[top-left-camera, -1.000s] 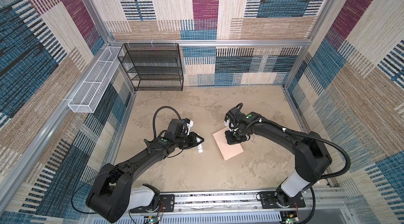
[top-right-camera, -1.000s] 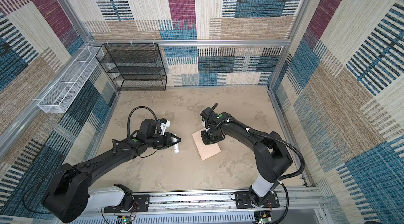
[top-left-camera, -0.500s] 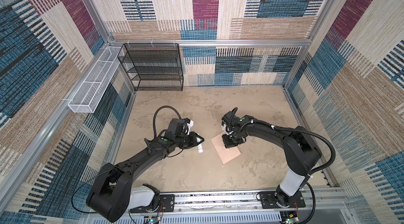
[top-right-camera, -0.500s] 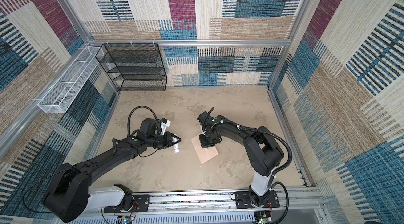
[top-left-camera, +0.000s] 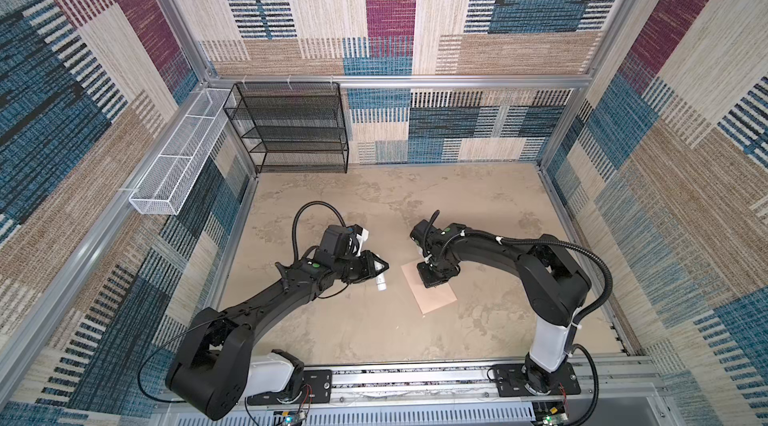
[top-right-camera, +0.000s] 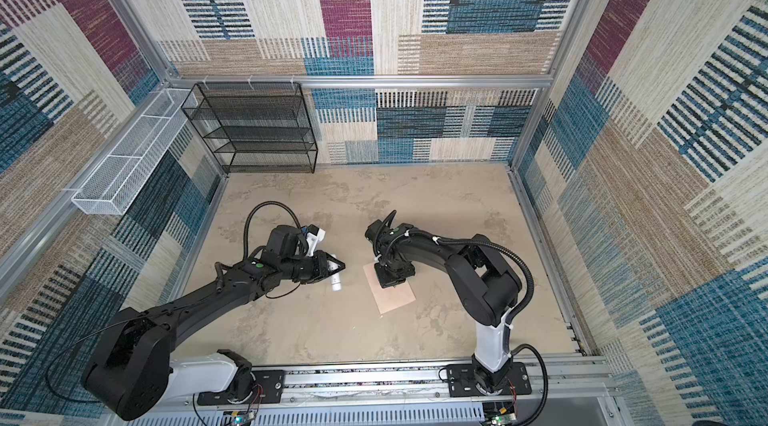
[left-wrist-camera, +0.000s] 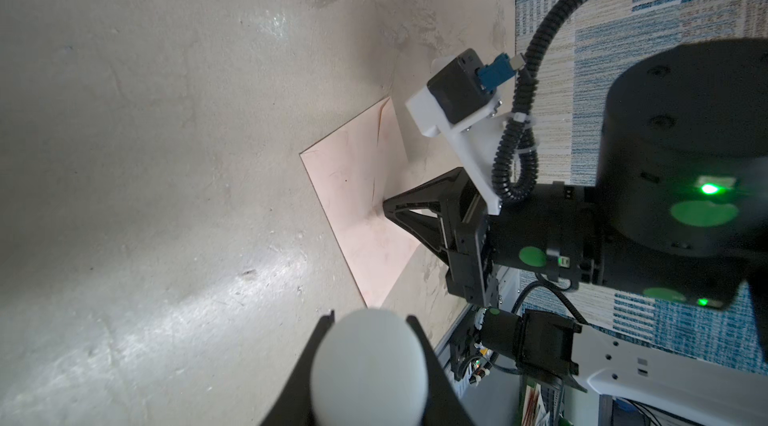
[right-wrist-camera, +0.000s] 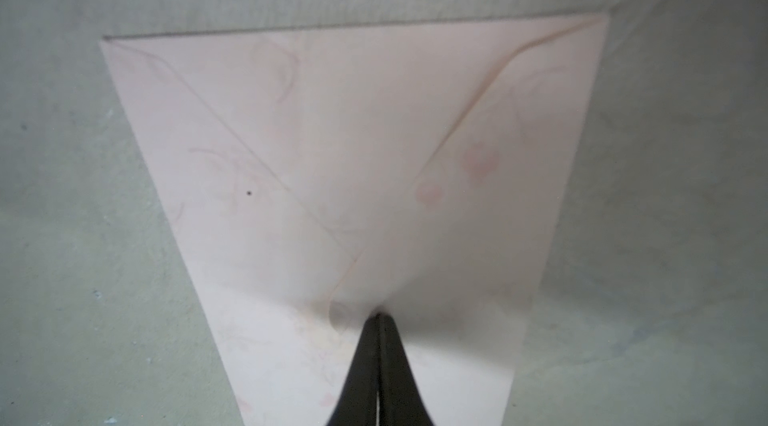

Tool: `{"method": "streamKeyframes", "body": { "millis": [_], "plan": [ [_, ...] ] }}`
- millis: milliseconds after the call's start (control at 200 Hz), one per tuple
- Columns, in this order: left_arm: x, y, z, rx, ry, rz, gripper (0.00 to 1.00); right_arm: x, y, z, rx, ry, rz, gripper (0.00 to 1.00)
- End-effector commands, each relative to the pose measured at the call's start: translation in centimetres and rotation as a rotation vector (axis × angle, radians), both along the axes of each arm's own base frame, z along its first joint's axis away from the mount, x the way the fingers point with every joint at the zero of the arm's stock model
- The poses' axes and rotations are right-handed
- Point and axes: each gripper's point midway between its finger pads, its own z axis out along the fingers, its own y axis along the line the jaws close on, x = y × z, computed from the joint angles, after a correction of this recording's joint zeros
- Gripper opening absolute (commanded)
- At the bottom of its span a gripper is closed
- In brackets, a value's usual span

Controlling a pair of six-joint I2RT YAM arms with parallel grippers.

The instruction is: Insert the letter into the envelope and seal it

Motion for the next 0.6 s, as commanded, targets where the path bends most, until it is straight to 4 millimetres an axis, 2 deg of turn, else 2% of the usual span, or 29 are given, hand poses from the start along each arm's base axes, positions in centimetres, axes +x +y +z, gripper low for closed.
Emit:
{"method": "streamKeyframes", "body": {
  "millis": [0,235,431,596],
  "plan": [
    [0.1,-0.1,0.2,-0.004,-0.016,-0.009,0.12,0.5,-1.1,-0.3,-0.072,-0.035,-0.007,0.23],
    [0.0,-0.1,0.0,-0.003,-0.014,-0.011,0.12,0.5,-0.1,2.1,0.001,-0.061,-0.004,0.27],
    [0.0,-0.1,-0.2,-0.003,-0.012,-0.01,0.12,0.1,1.7,5.3,0.135,-0.073,0.022,0.23],
    [0.0,-0.2,-0.2,-0.006,-0.013,-0.01,0.12,-0.2,2.1,6.0,0.163,-0.066,0.032,0.16]
  ]
}}
